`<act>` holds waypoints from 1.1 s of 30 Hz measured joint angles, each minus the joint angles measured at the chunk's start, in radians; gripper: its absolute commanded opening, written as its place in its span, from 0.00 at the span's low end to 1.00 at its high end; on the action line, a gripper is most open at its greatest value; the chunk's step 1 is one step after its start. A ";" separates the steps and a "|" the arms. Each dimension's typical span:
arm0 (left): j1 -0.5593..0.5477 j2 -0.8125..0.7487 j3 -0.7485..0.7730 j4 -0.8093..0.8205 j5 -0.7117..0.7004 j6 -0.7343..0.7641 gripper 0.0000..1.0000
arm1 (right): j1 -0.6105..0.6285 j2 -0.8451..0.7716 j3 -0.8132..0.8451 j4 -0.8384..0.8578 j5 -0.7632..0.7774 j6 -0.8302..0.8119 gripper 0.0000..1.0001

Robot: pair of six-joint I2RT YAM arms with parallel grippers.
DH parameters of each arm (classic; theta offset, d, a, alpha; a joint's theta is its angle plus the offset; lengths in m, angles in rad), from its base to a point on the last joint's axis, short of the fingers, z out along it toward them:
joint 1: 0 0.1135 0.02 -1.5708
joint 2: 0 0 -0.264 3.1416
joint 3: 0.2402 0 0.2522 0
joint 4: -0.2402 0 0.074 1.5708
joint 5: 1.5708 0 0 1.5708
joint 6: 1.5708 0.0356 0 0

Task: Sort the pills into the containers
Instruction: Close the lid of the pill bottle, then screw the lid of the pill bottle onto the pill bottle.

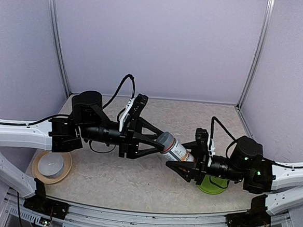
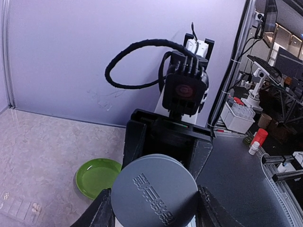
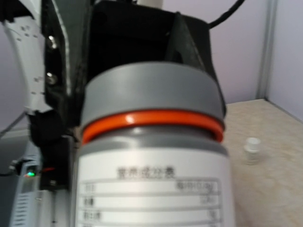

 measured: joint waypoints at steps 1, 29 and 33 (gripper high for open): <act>-0.001 -0.003 0.000 -0.001 0.006 0.009 0.52 | 0.000 -0.002 0.000 0.000 -0.014 0.014 0.00; -0.009 -0.089 -0.076 0.129 -0.233 -0.292 0.99 | 0.000 -0.003 -0.006 0.082 0.042 0.002 0.00; -0.018 -0.092 -0.076 0.159 -0.282 -0.372 0.99 | 0.000 0.023 -0.005 0.099 0.076 -0.017 0.00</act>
